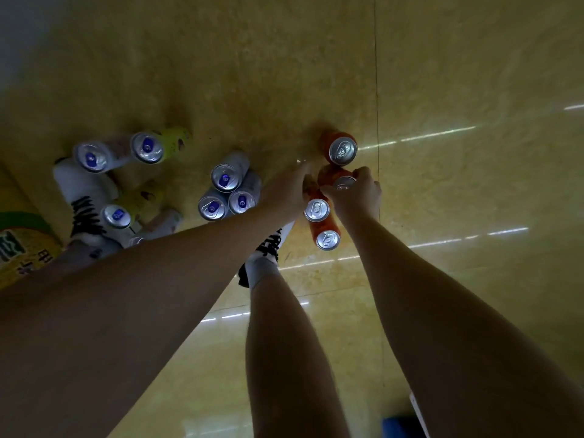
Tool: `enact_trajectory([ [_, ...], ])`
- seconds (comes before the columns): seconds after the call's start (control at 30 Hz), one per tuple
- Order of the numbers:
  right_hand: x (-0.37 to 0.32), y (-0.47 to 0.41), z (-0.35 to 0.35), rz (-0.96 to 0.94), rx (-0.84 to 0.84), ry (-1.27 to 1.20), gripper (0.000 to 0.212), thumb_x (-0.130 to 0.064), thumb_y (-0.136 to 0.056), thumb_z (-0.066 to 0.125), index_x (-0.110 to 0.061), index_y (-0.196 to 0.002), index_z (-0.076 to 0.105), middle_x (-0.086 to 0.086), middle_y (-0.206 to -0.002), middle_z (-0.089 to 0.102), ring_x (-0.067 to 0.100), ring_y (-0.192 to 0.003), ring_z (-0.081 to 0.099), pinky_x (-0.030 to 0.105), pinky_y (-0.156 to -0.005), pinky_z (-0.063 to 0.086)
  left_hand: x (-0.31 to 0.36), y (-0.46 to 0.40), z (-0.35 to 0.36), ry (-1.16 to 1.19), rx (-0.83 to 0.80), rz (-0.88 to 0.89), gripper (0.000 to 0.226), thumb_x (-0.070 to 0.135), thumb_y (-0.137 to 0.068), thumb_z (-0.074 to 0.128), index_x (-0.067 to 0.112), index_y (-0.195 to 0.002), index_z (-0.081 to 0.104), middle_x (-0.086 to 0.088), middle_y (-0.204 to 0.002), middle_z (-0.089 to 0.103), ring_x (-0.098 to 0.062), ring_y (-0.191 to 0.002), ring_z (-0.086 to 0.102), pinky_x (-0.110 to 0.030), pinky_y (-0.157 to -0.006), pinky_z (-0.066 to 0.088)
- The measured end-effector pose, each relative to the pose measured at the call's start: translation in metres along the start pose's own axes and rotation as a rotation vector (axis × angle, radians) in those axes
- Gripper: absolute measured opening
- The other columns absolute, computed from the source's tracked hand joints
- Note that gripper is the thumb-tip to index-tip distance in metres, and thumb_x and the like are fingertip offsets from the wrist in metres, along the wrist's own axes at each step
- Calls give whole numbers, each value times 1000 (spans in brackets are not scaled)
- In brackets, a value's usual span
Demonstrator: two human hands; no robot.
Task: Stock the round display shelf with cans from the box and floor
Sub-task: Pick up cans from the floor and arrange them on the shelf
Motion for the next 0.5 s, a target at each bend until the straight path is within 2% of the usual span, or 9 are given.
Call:
enact_trajectory([
  [0.07, -11, 18, -13, -21, -6, 32, 63, -33, -70, 83, -12, -121, 52, 14, -117, 55, 20, -82, 48, 26, -72, 38, 10, 12, -8, -2, -36, 30, 43, 26, -75, 52, 18, -117, 53, -5, -111, 62, -26, -103, 60, -43, -85, 51],
  [0.13, -22, 39, -24, -29, -29, 48, 64, -36, -70, 84, -12, -120, 52, 13, -117, 56, 20, -83, 48, 26, -71, 38, 20, 25, -17, -4, -65, 67, 48, 24, -76, 59, 20, -123, 52, -7, -119, 61, -28, -110, 58, -45, -90, 49],
  [0.27, -56, 83, -39, -107, -93, 39, 68, -48, -62, 86, -16, -115, 57, 7, -107, 63, 17, -84, 55, 24, -67, 38, 45, 51, -56, 54, -12, 101, 58, 34, -76, 53, 18, -131, 57, -13, -123, 61, -31, -112, 59, -41, -95, 46],
  [0.3, -67, 95, -42, -146, -115, 43, 66, -49, -60, 86, -17, -112, 58, 5, -102, 64, 17, -84, 58, 23, -65, 38, 49, 57, -67, 69, -14, 111, 56, 34, -76, 57, 18, -130, 59, -13, -122, 61, -32, -112, 60, -41, -94, 47],
  [0.4, -100, 127, -56, -270, -176, 78, 55, -42, -62, 86, -17, -104, 60, 1, -89, 64, 17, -78, 58, 20, -52, 36, 52, 73, -100, 111, -53, 150, 57, 26, -66, 77, 33, -119, 60, 1, -114, 66, -20, -106, 63, -41, -91, 51],
  [0.43, -110, 138, -61, -295, -204, 86, 55, -37, -64, 87, -17, -107, 61, 0, -90, 63, 17, -80, 58, 18, -52, 36, 52, 80, -113, 118, -62, 147, 61, 26, -60, 81, 37, -116, 59, 6, -110, 68, -15, -104, 64, -39, -89, 52],
  [0.5, -127, 156, -70, -326, -276, 96, 60, -24, -66, 87, -18, -119, 59, -3, -95, 62, 17, -89, 60, 18, -57, 39, 59, 96, -145, 145, -45, 162, 64, 26, -55, 81, 33, -115, 62, 7, -106, 70, -12, -100, 65, -33, -87, 52],
])
Point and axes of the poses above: each hand's wrist, its own y-axis away from the middle knuckle, its own z-axis out of the palm, x = y × z, the point moved 7 cm from there along -y, towards the middle knuckle
